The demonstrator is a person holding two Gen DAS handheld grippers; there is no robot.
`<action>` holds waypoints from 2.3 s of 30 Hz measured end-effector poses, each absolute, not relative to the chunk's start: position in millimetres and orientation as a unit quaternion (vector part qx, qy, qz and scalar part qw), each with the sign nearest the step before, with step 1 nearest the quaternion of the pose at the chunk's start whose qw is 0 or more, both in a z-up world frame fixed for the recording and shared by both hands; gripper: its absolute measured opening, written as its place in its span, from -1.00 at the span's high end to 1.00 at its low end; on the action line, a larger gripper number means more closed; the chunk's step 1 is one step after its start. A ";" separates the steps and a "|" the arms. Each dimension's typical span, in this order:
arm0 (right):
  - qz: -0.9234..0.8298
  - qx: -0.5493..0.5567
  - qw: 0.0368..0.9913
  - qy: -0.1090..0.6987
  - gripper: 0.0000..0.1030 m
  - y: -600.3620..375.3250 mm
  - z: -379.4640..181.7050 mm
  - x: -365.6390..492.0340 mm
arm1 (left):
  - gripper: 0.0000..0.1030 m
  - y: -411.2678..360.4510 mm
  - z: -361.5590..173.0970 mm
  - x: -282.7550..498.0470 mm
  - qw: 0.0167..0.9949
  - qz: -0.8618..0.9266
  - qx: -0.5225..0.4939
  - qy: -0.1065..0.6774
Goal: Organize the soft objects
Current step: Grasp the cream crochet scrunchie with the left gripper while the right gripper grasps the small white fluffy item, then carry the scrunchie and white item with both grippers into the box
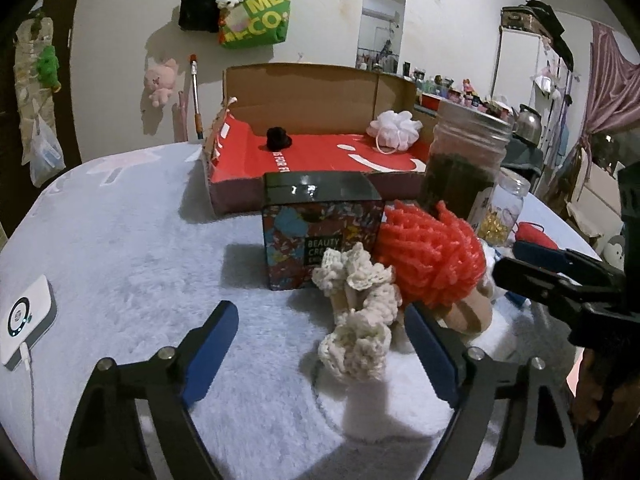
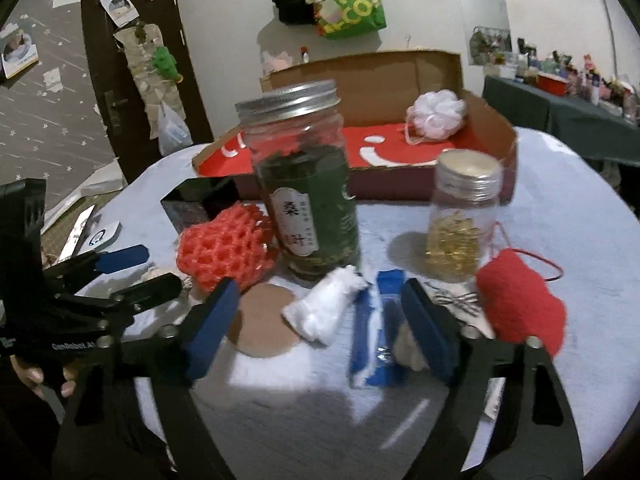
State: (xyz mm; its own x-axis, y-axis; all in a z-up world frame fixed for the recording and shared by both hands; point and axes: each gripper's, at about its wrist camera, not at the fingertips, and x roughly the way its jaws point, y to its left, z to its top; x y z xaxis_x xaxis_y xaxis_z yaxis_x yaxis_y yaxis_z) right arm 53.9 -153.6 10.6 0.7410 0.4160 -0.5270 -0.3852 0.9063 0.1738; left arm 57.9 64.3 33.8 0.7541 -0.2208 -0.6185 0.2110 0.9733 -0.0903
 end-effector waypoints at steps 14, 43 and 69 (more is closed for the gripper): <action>0.227 0.021 0.915 0.333 0.75 -149.4 3.2 62.5 | 0.61 59.6 37.7 60.1 0.919 -0.180 -0.012 0.351; 0.238 0.032 0.922 0.304 0.76 -192.5 40.8 41.7 | 0.61 55.5 79.8 45.0 0.923 -0.182 -0.010 0.339; 0.189 0.019 0.931 0.312 0.76 -252.9 52.8 72.0 | 0.61 125.9 64.3 82.6 0.918 -0.136 0.019 0.372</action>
State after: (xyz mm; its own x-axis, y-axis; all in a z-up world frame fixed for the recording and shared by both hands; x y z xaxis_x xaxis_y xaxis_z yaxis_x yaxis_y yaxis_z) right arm 72.0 -252.9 52.8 0.7338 0.3636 -0.5739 -0.3400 0.9279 0.1532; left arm 82.6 125.9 64.3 0.6854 -0.2363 -0.6887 0.2643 0.9621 -0.0670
